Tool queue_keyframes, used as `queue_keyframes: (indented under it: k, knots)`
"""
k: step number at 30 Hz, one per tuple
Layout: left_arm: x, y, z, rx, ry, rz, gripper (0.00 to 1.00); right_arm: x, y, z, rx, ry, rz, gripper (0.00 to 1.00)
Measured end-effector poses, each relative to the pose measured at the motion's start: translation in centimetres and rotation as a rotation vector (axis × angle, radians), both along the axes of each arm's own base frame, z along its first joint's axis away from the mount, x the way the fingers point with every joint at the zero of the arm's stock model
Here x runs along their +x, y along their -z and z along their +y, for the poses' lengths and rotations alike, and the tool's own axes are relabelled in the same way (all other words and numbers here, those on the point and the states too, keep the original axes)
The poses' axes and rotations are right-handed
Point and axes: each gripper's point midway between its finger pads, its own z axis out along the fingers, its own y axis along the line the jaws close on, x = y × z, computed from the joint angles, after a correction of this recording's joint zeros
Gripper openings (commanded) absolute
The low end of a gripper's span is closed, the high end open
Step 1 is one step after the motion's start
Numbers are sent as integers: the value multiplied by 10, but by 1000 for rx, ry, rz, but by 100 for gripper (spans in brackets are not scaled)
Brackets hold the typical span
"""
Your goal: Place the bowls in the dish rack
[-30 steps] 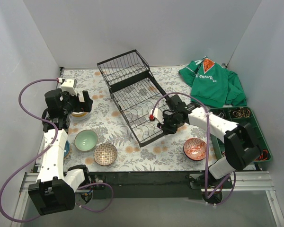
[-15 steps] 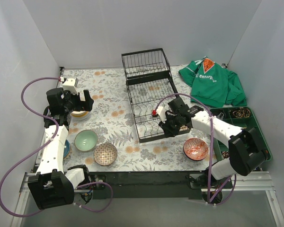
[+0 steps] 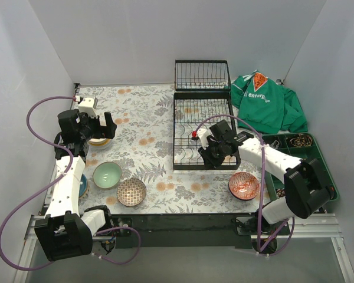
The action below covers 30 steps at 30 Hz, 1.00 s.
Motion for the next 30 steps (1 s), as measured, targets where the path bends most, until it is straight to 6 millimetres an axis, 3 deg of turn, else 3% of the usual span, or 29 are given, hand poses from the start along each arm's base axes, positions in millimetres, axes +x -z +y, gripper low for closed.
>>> queue_keyframes:
  k: [4, 5, 8, 12, 13, 17, 18, 22, 24, 27, 30]
  knots:
    - [0, 0, 0, -1, 0, 1, 98, 1, 0, 0, 3, 11, 3, 3]
    - [0, 0, 0, -1, 0, 1, 98, 1, 0, 0, 3, 10, 3, 20]
    - [0, 0, -1, 0, 4, 0, 98, 1, 0, 0, 3, 3, 0, 41]
    - [-4, -3, -7, 17, 59, -17, 98, 4, -4, -4, -12, 11, -6, 61]
    - [-7, -5, -10, 25, 83, -19, 98, 6, -8, -6, -17, 15, -12, 72]
    - [-17, -19, -17, 88, 177, -29, 97, 22, -47, -3, 15, 34, -93, 86]
    - [-19, -24, -18, 105, 199, -32, 97, 27, -62, 0, 37, 38, -125, 96]
    - [-40, -32, -28, 172, 309, -13, 94, 37, -112, 3, 106, 62, -240, 99]
    - [-62, -27, -39, 227, 401, 9, 93, 40, -128, 0, 116, 83, -290, 99]
    - [-99, -13, -54, 307, 562, 49, 91, 48, -140, -11, 93, 133, -352, 99]
    - [-137, 2, -66, 367, 733, 90, 91, 61, -139, -26, 54, 221, -365, 99]
